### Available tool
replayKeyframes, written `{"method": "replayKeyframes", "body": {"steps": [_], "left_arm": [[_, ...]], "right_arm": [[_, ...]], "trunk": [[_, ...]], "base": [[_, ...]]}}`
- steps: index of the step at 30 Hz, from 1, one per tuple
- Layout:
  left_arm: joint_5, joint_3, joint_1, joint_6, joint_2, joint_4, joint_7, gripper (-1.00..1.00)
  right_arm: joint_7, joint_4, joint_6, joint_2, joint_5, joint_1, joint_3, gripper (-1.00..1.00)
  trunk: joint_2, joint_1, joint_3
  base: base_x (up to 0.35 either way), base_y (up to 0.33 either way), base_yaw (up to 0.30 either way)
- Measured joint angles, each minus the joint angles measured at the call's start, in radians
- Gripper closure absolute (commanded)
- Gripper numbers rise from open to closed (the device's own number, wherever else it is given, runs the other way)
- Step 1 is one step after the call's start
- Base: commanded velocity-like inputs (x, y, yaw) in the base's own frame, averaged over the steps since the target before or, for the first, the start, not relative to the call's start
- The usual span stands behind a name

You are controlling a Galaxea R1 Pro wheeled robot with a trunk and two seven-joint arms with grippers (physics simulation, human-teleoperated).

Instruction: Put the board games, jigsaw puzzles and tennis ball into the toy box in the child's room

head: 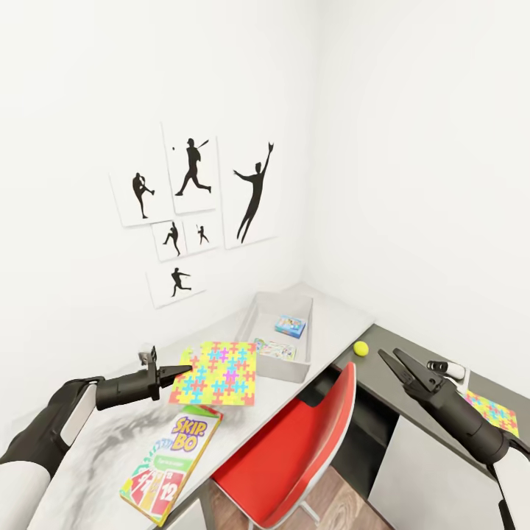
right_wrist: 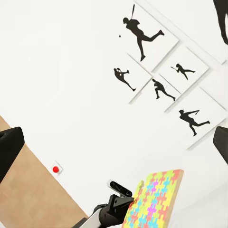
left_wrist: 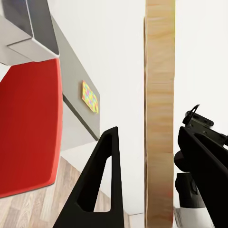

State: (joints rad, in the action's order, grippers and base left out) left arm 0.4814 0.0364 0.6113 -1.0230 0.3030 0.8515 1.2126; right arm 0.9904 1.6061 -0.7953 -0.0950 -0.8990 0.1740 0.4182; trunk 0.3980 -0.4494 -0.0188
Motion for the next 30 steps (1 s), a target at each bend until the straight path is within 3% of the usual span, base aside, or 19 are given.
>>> {"method": "replayKeyframes", "body": {"steps": [12, 20, 24, 26, 28, 30], "left_arm": [[0.001, 0.001, 0.0, -0.005, -0.001, 0.0, 0.0, 1.0], [0.001, -0.005, 0.01, -0.013, -0.014, 0.039, -0.005, 1.0], [0.003, -0.009, 0.084, -0.019, -0.033, 0.106, -0.007, 1.0], [0.0, -0.024, 0.141, -0.019, -0.064, 0.114, -0.012, 1.0], [-0.005, -0.052, 0.207, -0.02, -0.104, 0.074, -0.022, 1.0], [-0.013, -0.069, 0.267, -0.02, -0.128, 0.017, -0.053, 1.0]], "right_arm": [[-0.002, -0.001, 0.001, 0.0, 0.004, 0.0, 0.001, -1.0], [-0.027, -0.004, 0.002, 0.0, 0.058, 0.0, 0.002, -1.0], [-0.061, -0.005, 0.001, -0.001, 0.065, 0.0, 0.003, -1.0], [-0.071, -0.007, 0.0, -0.001, 0.066, 0.0, 0.009, -1.0], [-0.075, -0.007, -0.002, -0.002, 0.067, 0.0, 0.042, -1.0], [-0.076, -0.007, -0.005, -0.002, 0.067, 0.0, 0.071, -1.0]], "trunk": [[0.0, 0.0, 0.0], [0.0, 0.0, 0.0], [0.0, 0.0, 0.0], [0.0, 0.0, 0.0], [0.0, 0.0, 0.0], [0.0, 0.0, 0.0]], "base": [[0.005, -0.005, 0.0], [0.0, 0.0, 0.0], [0.0, 0.0, 0.0], [0.0, 0.0, 0.0], [0.0, 0.0, 0.0], [0.0, 0.0, 0.0]]}}
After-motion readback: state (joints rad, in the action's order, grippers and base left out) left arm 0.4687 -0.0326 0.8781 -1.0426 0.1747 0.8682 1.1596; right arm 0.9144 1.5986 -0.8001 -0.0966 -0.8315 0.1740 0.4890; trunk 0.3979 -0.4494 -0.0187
